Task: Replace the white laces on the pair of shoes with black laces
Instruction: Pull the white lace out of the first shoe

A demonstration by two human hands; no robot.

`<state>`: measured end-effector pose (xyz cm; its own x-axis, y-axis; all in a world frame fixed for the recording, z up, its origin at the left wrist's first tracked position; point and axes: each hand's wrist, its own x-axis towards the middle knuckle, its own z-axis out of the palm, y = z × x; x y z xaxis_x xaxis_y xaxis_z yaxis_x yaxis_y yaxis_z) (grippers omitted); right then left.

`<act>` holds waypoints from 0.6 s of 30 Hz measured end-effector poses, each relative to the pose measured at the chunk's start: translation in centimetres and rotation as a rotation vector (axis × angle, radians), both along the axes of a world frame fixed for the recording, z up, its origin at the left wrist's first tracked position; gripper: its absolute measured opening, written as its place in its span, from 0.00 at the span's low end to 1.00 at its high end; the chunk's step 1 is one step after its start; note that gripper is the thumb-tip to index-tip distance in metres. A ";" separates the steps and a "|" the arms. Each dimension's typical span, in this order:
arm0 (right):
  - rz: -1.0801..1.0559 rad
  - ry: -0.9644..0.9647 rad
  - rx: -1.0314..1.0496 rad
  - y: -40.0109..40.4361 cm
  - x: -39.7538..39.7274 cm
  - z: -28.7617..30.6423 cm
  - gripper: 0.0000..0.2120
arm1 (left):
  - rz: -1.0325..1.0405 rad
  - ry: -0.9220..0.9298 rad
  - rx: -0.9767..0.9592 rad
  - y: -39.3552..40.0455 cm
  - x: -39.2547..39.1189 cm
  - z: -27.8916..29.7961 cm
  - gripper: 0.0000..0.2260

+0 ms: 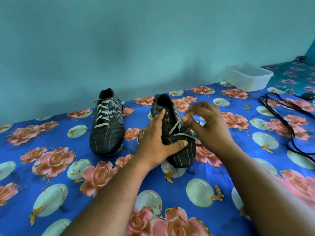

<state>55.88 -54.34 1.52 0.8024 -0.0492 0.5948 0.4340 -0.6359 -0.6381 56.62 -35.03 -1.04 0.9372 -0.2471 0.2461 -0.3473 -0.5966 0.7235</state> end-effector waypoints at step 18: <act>0.031 0.052 -0.290 0.0 0.1 -1.0 0.14 | -0.039 -0.061 0.077 0.0 0.4 -0.3 0.41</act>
